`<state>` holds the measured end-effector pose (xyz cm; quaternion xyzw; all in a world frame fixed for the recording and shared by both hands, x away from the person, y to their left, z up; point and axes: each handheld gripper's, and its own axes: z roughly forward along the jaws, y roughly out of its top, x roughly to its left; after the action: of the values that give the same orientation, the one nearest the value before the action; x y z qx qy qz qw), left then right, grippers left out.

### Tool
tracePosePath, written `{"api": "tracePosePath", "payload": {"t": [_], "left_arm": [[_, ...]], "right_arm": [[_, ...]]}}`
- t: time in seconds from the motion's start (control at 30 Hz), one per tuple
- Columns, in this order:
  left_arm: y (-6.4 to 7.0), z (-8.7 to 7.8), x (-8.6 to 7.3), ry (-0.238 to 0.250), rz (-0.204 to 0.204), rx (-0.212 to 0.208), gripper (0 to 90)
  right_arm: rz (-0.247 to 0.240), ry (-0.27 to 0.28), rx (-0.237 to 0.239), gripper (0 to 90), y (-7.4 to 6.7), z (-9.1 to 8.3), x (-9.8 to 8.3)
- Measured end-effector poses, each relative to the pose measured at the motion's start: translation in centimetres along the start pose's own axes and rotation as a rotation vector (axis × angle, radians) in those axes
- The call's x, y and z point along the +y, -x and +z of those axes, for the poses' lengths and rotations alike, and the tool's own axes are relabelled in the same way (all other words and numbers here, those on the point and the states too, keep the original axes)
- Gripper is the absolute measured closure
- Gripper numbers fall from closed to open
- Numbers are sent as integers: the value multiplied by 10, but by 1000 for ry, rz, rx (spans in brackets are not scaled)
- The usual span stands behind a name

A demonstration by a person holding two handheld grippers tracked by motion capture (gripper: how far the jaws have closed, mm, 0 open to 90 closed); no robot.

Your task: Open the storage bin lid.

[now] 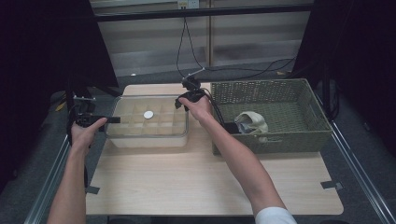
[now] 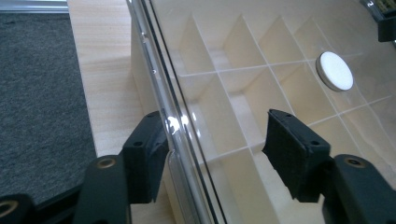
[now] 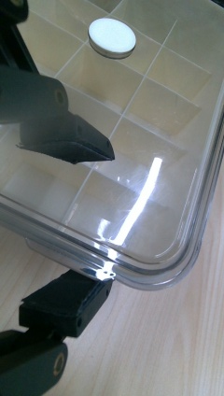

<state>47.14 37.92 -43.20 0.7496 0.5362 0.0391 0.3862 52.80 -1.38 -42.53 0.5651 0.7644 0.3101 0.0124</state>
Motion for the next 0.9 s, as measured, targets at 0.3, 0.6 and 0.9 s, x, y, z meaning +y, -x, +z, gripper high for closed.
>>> {"api": "tracePosePath", "payload": {"t": [0.3, 0.6, 0.9], "left_arm": [[-1, -6, -1, 34, -1, -4, 475], [-4, -9, -4, 61, 1, -14, 531], [-6, -16, -4, 97, -15, -33, 597]], "right_arm": [[26, 36, 1, 440, 0, -11, 1], [76, 73, 63, 568, 9, -24, 1], [104, 112, 105, 619, 13, -33, -1]]}}
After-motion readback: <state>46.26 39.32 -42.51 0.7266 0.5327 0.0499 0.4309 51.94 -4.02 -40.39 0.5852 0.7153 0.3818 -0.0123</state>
